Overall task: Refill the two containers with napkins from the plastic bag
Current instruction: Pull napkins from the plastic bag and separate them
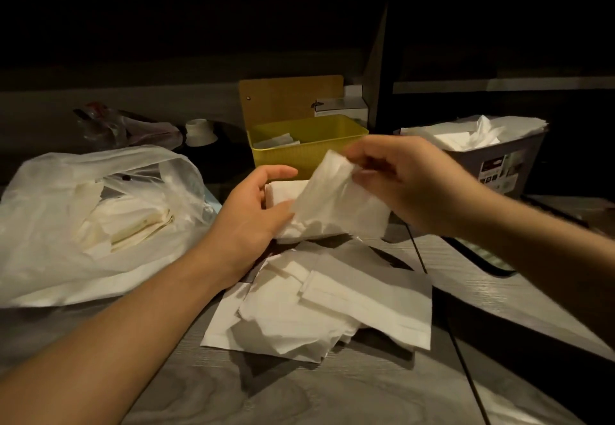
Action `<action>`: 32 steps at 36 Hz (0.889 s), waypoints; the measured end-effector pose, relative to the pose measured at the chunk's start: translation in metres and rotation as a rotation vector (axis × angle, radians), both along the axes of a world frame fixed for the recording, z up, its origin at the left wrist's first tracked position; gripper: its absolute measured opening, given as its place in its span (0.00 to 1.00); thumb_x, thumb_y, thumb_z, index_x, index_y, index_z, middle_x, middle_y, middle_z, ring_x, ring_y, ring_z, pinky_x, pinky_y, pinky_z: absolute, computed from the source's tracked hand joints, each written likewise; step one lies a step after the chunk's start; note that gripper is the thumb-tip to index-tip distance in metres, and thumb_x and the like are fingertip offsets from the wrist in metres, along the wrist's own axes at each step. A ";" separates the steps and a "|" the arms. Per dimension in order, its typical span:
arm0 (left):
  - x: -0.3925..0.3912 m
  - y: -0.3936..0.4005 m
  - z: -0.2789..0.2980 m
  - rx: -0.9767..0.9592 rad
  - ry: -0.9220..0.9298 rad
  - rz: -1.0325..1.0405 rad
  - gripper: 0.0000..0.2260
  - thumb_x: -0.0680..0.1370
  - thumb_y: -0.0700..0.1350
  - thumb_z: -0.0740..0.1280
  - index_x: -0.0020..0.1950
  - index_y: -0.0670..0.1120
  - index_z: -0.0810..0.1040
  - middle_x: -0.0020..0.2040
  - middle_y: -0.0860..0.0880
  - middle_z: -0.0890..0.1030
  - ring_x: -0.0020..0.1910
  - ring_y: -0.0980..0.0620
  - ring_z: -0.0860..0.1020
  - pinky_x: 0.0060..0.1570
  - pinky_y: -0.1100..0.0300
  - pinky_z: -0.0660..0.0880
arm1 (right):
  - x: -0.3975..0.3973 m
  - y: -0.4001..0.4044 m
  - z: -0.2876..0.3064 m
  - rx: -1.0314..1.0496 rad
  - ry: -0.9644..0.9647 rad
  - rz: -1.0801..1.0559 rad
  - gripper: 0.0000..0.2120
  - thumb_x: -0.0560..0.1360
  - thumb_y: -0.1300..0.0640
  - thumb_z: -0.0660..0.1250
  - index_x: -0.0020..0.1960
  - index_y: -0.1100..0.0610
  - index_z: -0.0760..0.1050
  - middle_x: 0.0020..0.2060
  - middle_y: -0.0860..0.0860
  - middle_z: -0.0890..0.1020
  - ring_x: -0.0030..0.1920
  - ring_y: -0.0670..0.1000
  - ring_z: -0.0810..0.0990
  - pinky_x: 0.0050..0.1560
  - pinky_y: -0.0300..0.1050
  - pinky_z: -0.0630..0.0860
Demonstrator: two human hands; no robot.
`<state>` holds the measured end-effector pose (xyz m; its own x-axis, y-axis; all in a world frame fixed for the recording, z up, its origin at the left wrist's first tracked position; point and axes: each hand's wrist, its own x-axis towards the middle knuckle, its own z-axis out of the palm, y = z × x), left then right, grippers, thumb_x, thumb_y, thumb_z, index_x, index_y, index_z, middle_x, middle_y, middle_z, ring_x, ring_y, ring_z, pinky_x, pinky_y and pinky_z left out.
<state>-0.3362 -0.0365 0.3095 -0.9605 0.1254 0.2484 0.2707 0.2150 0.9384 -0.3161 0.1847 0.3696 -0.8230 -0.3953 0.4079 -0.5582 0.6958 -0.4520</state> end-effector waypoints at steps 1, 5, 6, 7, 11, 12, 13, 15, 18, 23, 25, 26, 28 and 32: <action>0.000 0.001 0.000 0.019 -0.010 -0.006 0.19 0.79 0.36 0.69 0.61 0.59 0.77 0.58 0.50 0.82 0.58 0.48 0.82 0.54 0.46 0.83 | -0.001 -0.002 -0.006 -0.019 0.011 0.002 0.15 0.81 0.59 0.64 0.65 0.44 0.75 0.48 0.32 0.74 0.46 0.33 0.75 0.47 0.23 0.73; 0.007 0.007 0.006 0.015 -0.022 -0.023 0.14 0.84 0.42 0.61 0.62 0.61 0.76 0.60 0.54 0.80 0.59 0.50 0.80 0.53 0.49 0.83 | -0.004 -0.006 -0.025 -0.052 0.083 -0.017 0.16 0.81 0.61 0.65 0.68 0.51 0.77 0.59 0.42 0.80 0.57 0.34 0.72 0.52 0.18 0.68; 0.009 0.008 0.007 0.027 -0.024 -0.036 0.11 0.85 0.49 0.60 0.61 0.62 0.77 0.59 0.55 0.80 0.59 0.50 0.80 0.53 0.49 0.83 | -0.004 -0.007 -0.028 -0.059 0.102 -0.022 0.16 0.81 0.61 0.65 0.68 0.52 0.78 0.60 0.44 0.81 0.57 0.35 0.72 0.52 0.19 0.68; 0.012 0.008 0.009 0.031 -0.031 -0.050 0.10 0.83 0.57 0.58 0.60 0.64 0.78 0.58 0.56 0.81 0.58 0.51 0.80 0.54 0.49 0.82 | -0.005 -0.009 -0.031 -0.062 0.127 -0.026 0.16 0.81 0.61 0.65 0.67 0.53 0.78 0.59 0.45 0.82 0.56 0.36 0.74 0.51 0.19 0.69; 0.016 0.008 0.011 -0.057 0.020 -0.142 0.20 0.73 0.69 0.60 0.63 0.67 0.74 0.59 0.63 0.79 0.61 0.57 0.79 0.58 0.54 0.79 | -0.008 -0.013 -0.040 -0.063 0.238 -0.030 0.12 0.78 0.61 0.70 0.61 0.55 0.81 0.52 0.44 0.82 0.52 0.39 0.77 0.51 0.23 0.72; 0.016 0.009 0.011 -0.083 0.028 -0.164 0.21 0.73 0.65 0.65 0.65 0.66 0.71 0.59 0.64 0.79 0.60 0.59 0.79 0.56 0.57 0.80 | -0.009 -0.013 -0.041 -0.082 0.242 -0.031 0.12 0.78 0.61 0.70 0.60 0.55 0.81 0.51 0.43 0.81 0.51 0.39 0.77 0.51 0.25 0.73; 0.016 0.009 0.010 -0.098 0.024 -0.176 0.23 0.74 0.59 0.70 0.67 0.65 0.69 0.58 0.64 0.79 0.57 0.60 0.80 0.53 0.60 0.81 | -0.010 -0.013 -0.042 -0.104 0.235 -0.040 0.12 0.78 0.61 0.70 0.60 0.55 0.80 0.51 0.43 0.80 0.52 0.39 0.77 0.52 0.26 0.73; 0.014 0.009 0.007 -0.151 0.036 -0.173 0.28 0.77 0.46 0.74 0.70 0.64 0.67 0.60 0.62 0.79 0.56 0.61 0.81 0.52 0.60 0.82 | -0.011 -0.013 -0.044 -0.139 0.192 -0.066 0.15 0.78 0.61 0.70 0.63 0.53 0.78 0.55 0.43 0.78 0.54 0.38 0.74 0.54 0.25 0.72; 0.013 0.007 0.005 -0.186 0.097 -0.114 0.30 0.78 0.38 0.71 0.71 0.66 0.67 0.68 0.58 0.75 0.64 0.54 0.78 0.60 0.51 0.80 | -0.010 -0.010 -0.047 -0.179 0.049 -0.047 0.26 0.78 0.63 0.69 0.73 0.47 0.68 0.67 0.43 0.68 0.62 0.34 0.66 0.59 0.22 0.65; 0.014 0.006 0.006 -0.077 0.119 -0.109 0.32 0.78 0.34 0.70 0.74 0.62 0.66 0.62 0.59 0.76 0.59 0.59 0.79 0.52 0.63 0.81 | -0.010 -0.010 -0.047 -0.320 -0.244 0.070 0.39 0.77 0.67 0.67 0.79 0.43 0.54 0.66 0.44 0.69 0.59 0.39 0.74 0.54 0.25 0.73; 0.013 0.006 0.005 -0.086 0.112 -0.102 0.34 0.78 0.34 0.70 0.76 0.62 0.64 0.62 0.56 0.77 0.59 0.57 0.80 0.52 0.63 0.81 | -0.012 -0.012 -0.048 -0.344 -0.242 0.060 0.38 0.77 0.68 0.66 0.79 0.44 0.57 0.64 0.42 0.70 0.57 0.38 0.74 0.51 0.22 0.72; 0.013 0.006 0.005 -0.099 0.100 -0.101 0.35 0.78 0.35 0.70 0.77 0.62 0.62 0.62 0.54 0.77 0.58 0.55 0.80 0.51 0.62 0.81 | -0.012 -0.012 -0.049 -0.357 -0.239 0.050 0.37 0.77 0.68 0.66 0.79 0.44 0.58 0.63 0.41 0.71 0.58 0.39 0.73 0.51 0.22 0.72; 0.012 0.007 0.005 -0.135 0.065 -0.096 0.37 0.78 0.37 0.71 0.79 0.62 0.57 0.61 0.54 0.76 0.55 0.57 0.80 0.49 0.63 0.81 | -0.012 -0.011 -0.049 -0.356 -0.256 0.050 0.37 0.78 0.68 0.65 0.79 0.43 0.57 0.64 0.39 0.69 0.60 0.38 0.70 0.50 0.21 0.71; 0.010 0.009 0.006 -0.198 0.014 -0.075 0.41 0.78 0.40 0.72 0.79 0.65 0.51 0.63 0.56 0.74 0.51 0.55 0.81 0.40 0.66 0.80 | -0.010 -0.012 -0.048 -0.241 -0.364 0.122 0.44 0.78 0.66 0.66 0.80 0.39 0.45 0.73 0.42 0.62 0.68 0.42 0.66 0.60 0.28 0.67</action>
